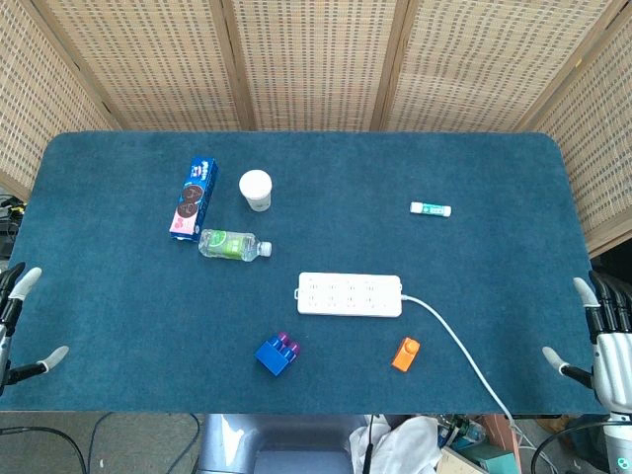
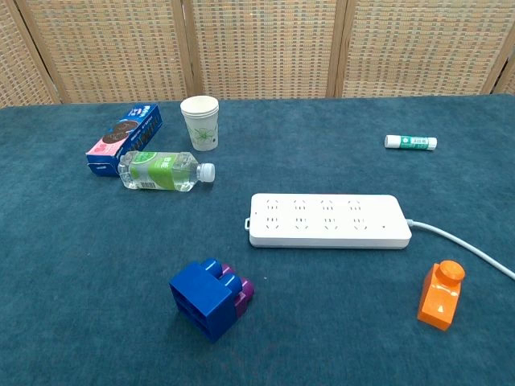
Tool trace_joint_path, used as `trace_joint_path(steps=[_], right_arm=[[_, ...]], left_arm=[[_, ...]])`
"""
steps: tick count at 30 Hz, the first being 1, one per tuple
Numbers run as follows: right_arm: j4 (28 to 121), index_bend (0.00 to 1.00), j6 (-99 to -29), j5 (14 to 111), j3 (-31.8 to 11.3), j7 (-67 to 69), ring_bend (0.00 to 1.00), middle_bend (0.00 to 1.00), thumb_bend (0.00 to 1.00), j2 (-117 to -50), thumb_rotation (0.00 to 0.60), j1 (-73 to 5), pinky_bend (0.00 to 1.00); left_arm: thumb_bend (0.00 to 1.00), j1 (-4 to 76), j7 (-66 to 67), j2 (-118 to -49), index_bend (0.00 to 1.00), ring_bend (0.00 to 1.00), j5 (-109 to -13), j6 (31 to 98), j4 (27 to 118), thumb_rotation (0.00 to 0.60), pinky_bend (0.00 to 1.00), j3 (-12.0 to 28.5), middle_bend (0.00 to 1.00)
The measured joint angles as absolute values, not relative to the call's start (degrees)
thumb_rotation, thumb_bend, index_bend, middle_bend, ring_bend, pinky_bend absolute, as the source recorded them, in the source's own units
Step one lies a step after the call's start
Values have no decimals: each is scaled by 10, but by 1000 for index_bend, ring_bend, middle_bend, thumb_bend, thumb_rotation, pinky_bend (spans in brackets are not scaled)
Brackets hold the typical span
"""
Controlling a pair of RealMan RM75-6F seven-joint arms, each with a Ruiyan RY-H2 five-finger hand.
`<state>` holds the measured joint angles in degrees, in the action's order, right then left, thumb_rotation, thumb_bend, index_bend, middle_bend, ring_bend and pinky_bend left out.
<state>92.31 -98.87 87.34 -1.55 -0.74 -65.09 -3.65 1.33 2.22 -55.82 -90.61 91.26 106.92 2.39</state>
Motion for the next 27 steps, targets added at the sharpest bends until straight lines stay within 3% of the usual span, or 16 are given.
trace_joint_path(steps=[7, 9, 11, 13, 16, 19, 22, 25, 27], right_arm=[[932, 0, -976, 885, -16, -24, 10, 6, 0, -652, 600, -35, 14], [944, 0, -965, 888, -17, -30, 138, 133, 8, -647, 600, -39, 116], [956, 1, -949, 894, -21, -37, 467, 481, 122, -642, 600, -51, 443], [962, 33, -931, 903, -30, -36, 724, 751, 279, -640, 600, -72, 753], [963, 92, -908, 929, -47, -8, 928, 958, 424, -643, 600, -115, 976], [968, 125, -856, 935, -56, 42, 996, 1000, 464, -642, 600, -150, 1000], [978, 214, -777, 924, -66, 65, 1000, 1000, 570, -643, 600, -190, 1000], [987, 297, -691, 897, -74, 35, 1000, 1000, 686, -651, 600, -232, 1000], [991, 309, -644, 872, -79, 2, 1000, 1000, 708, -660, 600, -256, 1000]], left_arm=[[0, 15, 16, -555, 0, 0, -909, 910, 1068, 600, 0, 23, 0], [0, 15, 12, -553, 0, 0, -908, 911, 1068, 600, 0, 23, 0], [0, 15, 6, -552, 0, 0, -908, 911, 1068, 600, 0, 23, 0], [0, 17, 2, -551, 0, 0, -908, 908, 1067, 600, 0, 24, 0], [0, 18, 1, -550, 0, 0, -910, 906, 1066, 600, 0, 23, 0], [0, 19, 5, -550, 0, 0, -910, 906, 1066, 600, 0, 22, 0], [0, 20, 6, -550, 0, 0, -910, 901, 1068, 600, 0, 21, 0], [0, 22, 7, -550, 0, 0, -909, 895, 1069, 600, 0, 20, 0], [0, 24, 11, -550, 0, 0, -907, 892, 1070, 600, 0, 19, 0]])
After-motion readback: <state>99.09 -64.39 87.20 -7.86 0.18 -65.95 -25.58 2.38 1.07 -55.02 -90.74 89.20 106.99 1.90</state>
